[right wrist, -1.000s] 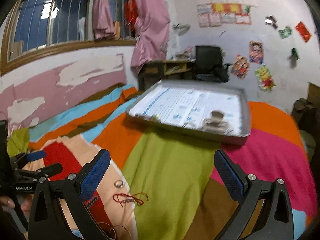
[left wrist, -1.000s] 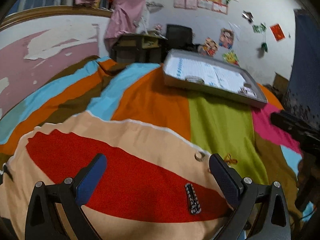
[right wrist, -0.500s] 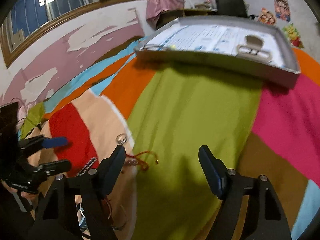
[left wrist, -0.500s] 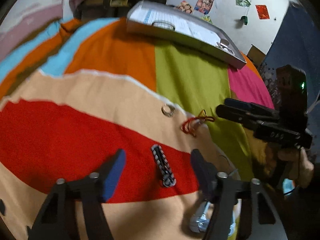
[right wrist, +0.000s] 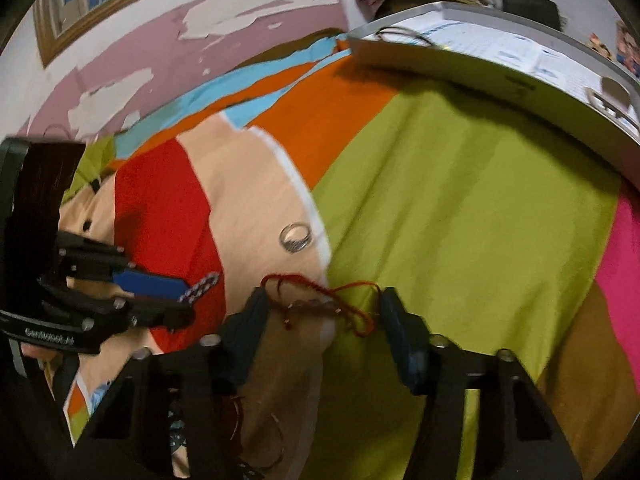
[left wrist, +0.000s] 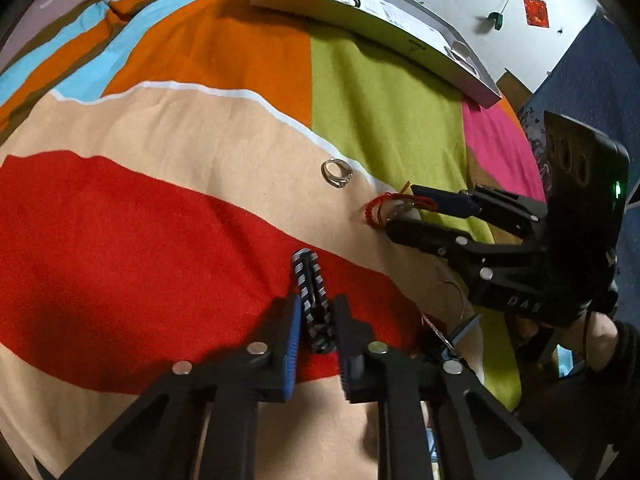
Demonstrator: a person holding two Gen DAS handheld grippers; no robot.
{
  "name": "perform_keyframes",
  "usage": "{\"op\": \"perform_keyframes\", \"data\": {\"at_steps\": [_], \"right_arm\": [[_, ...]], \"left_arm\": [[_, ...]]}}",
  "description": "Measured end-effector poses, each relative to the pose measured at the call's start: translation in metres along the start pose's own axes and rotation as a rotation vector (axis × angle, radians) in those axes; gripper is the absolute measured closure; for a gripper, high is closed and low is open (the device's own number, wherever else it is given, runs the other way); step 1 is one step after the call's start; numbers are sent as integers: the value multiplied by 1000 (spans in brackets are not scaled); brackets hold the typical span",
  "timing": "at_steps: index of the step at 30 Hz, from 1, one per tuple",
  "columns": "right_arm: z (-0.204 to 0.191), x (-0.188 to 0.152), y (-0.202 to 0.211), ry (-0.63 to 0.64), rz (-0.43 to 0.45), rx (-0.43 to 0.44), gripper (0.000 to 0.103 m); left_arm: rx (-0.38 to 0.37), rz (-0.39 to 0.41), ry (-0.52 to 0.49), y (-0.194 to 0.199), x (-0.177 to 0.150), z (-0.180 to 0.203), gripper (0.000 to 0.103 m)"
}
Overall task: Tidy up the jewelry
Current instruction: 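Grasp the black-and-white beaded bracelet with the left tool while the right grasps the red string bracelet, then carry both bracelets into the metal tray and open both tools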
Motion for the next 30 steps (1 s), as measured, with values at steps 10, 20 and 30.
{"op": "perform_keyframes", "data": {"at_steps": [10, 20, 30], "right_arm": [[-2, -4, 4, 32, -13, -25, 89], [5, 7, 33, 26, 77, -55, 95], [38, 38, 70, -93, 260, -137, 95]], "left_arm": [[-3, 25, 0, 8, 2, 1, 89], [87, 156, -84, 34, 15, 8, 89], [95, 326, -216, 48, 84, 44, 89]]}}
Point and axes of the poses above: each gripper's, at about its wrist camera, not at the fingertips, and y roughly against the way its jaws point, z to its right, x to its top, the point moved 4 cm from there along -y, roughly the way its jaws point, and after that the axes turned 14 degrees about -x, right-handed, at the moved point
